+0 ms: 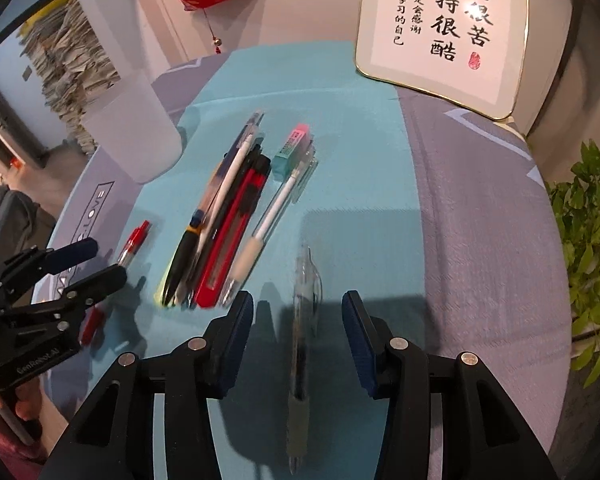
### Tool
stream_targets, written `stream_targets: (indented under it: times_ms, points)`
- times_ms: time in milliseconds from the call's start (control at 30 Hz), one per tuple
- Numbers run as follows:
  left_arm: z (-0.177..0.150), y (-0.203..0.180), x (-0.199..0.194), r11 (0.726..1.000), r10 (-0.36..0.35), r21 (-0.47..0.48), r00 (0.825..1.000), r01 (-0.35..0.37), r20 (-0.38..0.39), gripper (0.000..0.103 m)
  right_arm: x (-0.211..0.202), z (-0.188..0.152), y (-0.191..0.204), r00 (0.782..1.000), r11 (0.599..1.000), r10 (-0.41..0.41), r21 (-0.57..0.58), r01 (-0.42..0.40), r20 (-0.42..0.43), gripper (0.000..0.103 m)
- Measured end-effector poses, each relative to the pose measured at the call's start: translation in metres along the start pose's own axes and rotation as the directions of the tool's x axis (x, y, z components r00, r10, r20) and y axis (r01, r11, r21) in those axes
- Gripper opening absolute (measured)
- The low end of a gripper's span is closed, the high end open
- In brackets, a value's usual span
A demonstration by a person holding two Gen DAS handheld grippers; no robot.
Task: Organize stationery
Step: 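Lift the red pen with the left tool while the right tool lifts the clear pen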
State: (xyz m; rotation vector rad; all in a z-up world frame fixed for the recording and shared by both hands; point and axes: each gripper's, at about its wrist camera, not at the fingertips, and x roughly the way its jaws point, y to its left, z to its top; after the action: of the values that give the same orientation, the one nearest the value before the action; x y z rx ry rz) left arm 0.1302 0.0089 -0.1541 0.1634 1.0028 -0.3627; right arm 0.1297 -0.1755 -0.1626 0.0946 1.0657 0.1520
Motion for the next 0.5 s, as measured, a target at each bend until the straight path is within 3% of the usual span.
stream_targets:
  times_ms: [233,500]
  points:
    - [0.003,0.000,0.016,1.000,0.003,0.008,0.999,-0.003,-0.038,0.048,0.012,0.007,0.000,1.000,1.000,0.006,0.008,-0.006,-0.021,0.047]
    - [0.005,0.002,0.016,1.000,0.015,0.018,1.000,-0.015,-0.023,0.045,0.018,0.009,0.000,1.000,1.000,-0.002,0.002,0.002,-0.017,0.047]
